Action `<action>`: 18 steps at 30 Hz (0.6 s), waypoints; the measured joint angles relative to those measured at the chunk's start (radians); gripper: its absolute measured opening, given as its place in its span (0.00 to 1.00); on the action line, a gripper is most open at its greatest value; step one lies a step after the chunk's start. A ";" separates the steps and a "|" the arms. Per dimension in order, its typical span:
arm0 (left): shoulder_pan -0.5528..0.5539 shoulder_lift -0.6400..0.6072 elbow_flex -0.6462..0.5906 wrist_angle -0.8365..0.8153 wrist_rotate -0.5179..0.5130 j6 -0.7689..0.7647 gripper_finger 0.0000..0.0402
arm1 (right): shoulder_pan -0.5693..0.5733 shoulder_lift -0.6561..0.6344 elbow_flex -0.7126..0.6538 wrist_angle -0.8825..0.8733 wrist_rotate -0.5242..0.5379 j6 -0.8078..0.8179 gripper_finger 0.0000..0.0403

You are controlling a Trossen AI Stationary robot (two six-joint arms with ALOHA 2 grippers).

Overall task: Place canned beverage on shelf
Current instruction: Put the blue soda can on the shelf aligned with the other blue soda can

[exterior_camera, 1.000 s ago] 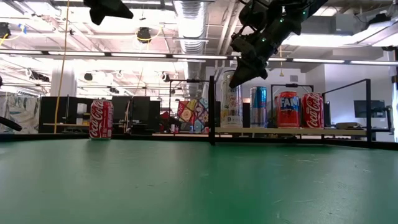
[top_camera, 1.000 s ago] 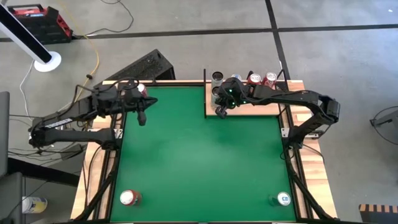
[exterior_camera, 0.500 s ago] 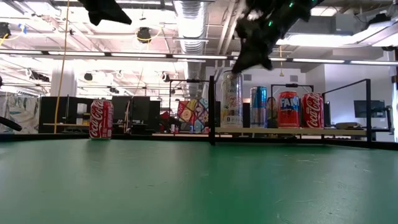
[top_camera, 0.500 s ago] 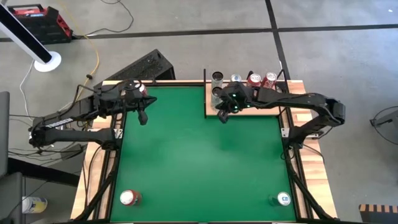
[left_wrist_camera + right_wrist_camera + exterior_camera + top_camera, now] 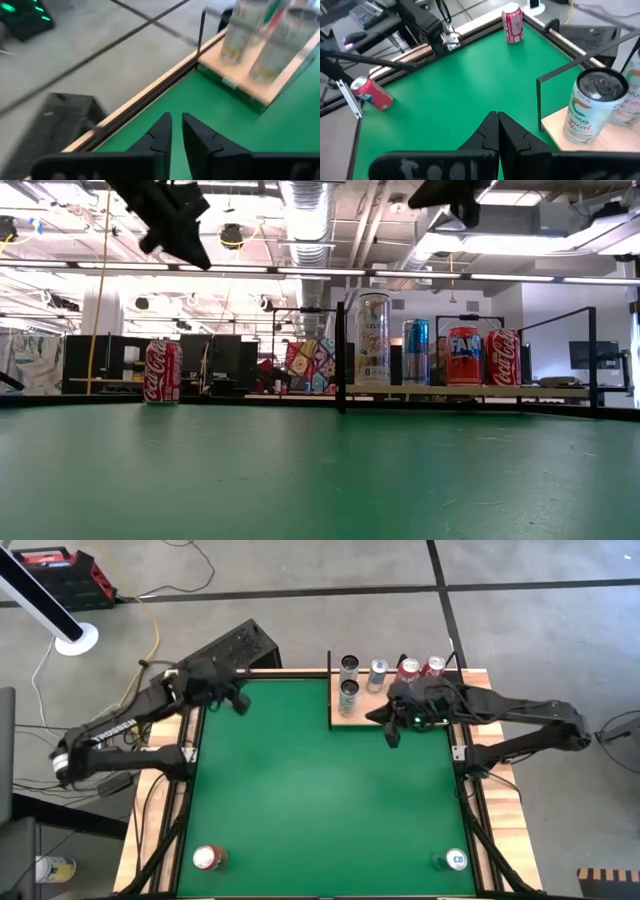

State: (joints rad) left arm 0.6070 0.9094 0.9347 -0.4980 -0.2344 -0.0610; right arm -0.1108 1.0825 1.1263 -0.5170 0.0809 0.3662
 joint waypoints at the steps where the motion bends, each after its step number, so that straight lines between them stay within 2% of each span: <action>1: 0.063 0.011 0.002 0.023 0.077 -0.007 0.10 | 0.016 -0.008 0.000 -0.002 0.018 0.002 0.05; 5: 0.289 0.075 0.002 0.050 0.283 -0.019 0.21 | 0.080 -0.019 0.000 -0.009 0.058 0.028 0.05; 8: 0.379 0.115 0.002 0.044 0.309 0.004 0.29 | 0.119 -0.017 0.000 -0.041 0.081 0.060 0.05; 11: 0.412 0.146 0.001 0.034 0.278 0.008 0.38 | 0.153 -0.016 0.000 -0.076 0.109 0.106 0.05; 13: 0.414 0.157 0.001 0.041 0.294 -0.014 0.42 | 0.171 -0.014 0.000 -0.098 0.112 0.144 0.05; 15: 0.408 0.163 0.001 0.043 0.364 -0.030 0.46 | 0.197 -0.015 0.000 -0.117 0.100 0.214 0.05; 18: 0.377 0.172 0.001 0.055 0.465 -0.028 0.50 | 0.265 -0.021 0.000 -0.169 0.004 0.332 0.05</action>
State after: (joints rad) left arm 0.9838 1.0817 0.9360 -0.4433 0.2307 -0.0886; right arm 0.1542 1.0611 1.1263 -0.6864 0.0853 0.6980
